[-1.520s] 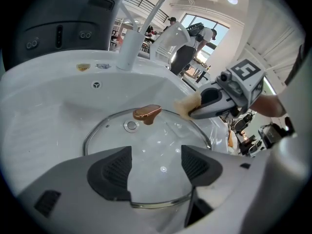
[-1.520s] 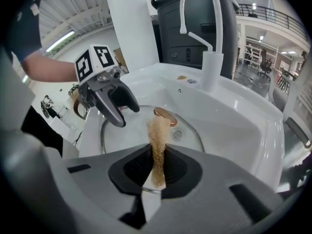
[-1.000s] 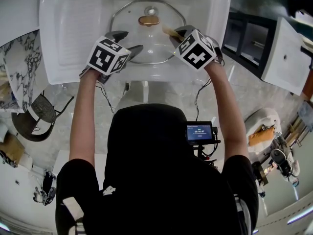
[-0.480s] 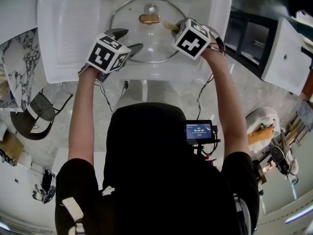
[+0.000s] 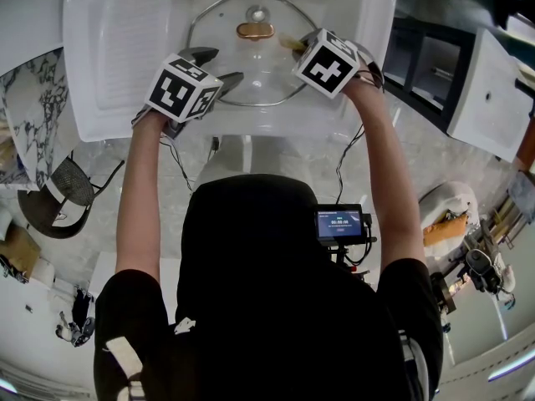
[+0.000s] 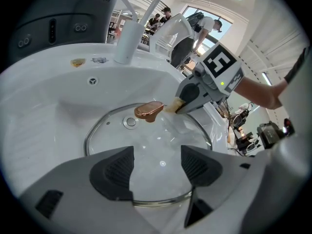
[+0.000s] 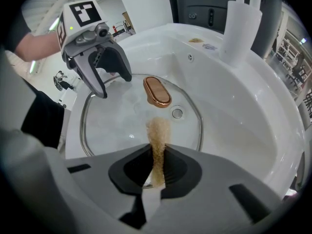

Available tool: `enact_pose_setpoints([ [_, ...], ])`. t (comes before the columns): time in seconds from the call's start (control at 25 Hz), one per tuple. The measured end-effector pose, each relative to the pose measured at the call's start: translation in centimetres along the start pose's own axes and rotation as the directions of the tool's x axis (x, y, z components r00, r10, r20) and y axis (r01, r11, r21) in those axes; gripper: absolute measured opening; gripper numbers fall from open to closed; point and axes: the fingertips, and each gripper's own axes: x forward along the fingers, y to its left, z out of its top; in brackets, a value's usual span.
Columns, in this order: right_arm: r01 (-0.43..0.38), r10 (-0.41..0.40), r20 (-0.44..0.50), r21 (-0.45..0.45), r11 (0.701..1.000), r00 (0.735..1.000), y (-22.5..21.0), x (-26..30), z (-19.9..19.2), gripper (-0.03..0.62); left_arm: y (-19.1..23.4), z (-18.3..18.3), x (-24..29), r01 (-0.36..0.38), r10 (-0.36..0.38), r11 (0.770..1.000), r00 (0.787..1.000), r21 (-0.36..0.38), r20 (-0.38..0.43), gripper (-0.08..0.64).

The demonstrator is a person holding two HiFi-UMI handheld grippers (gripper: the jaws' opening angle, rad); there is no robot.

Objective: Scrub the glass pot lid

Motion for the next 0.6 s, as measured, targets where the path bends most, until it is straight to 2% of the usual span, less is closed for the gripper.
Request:
enact_pose_setpoints([
  [0.6, -0.076, 0.078, 0.049, -0.047, 0.996, 0.996, 3.0, -0.7, 2.3, 0.017, 0.2, 0.0, -0.2, 0.001, -0.001, 1.0, 1.0, -0.005, 0.004, 0.295],
])
